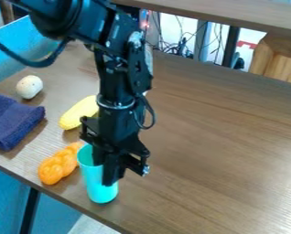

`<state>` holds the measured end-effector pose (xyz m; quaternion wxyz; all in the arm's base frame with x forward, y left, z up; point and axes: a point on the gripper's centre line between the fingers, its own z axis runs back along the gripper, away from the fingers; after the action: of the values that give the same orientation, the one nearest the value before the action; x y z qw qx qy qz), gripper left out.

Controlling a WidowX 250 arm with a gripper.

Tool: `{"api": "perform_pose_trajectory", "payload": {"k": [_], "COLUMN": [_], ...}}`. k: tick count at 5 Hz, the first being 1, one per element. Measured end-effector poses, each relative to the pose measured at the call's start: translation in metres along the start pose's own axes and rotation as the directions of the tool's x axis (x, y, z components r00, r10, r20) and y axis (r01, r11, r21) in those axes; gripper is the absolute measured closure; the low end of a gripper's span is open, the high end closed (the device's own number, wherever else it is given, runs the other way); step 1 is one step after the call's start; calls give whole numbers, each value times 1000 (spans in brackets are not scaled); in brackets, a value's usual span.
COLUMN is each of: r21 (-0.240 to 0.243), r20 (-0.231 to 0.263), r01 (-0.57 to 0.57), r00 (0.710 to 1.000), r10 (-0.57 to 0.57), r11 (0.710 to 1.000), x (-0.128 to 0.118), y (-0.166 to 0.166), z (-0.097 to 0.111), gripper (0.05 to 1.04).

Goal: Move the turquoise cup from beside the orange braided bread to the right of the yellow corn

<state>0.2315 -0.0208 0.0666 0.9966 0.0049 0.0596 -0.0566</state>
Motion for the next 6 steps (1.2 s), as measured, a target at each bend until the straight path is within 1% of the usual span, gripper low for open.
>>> {"api": "perform_pose_trajectory", "payload": {"k": [1,2,3,4,5,6], "r21": [67,94,53,28,30,43], "r20": [22,41,90,89,43,44], "r01": [36,88,268,313,334,324], "r00": [999,995,958,945,941,945], "r10": [-37,-92,-272,-314,-335,-325], "r11": [997,992,962,949,942,945], "x": [12,30,66,95,108,112], "y": [10,13,31,45,50,51], "z": [21,42,46,35,16,10], "gripper": [978,978,978,978,978,978]}}
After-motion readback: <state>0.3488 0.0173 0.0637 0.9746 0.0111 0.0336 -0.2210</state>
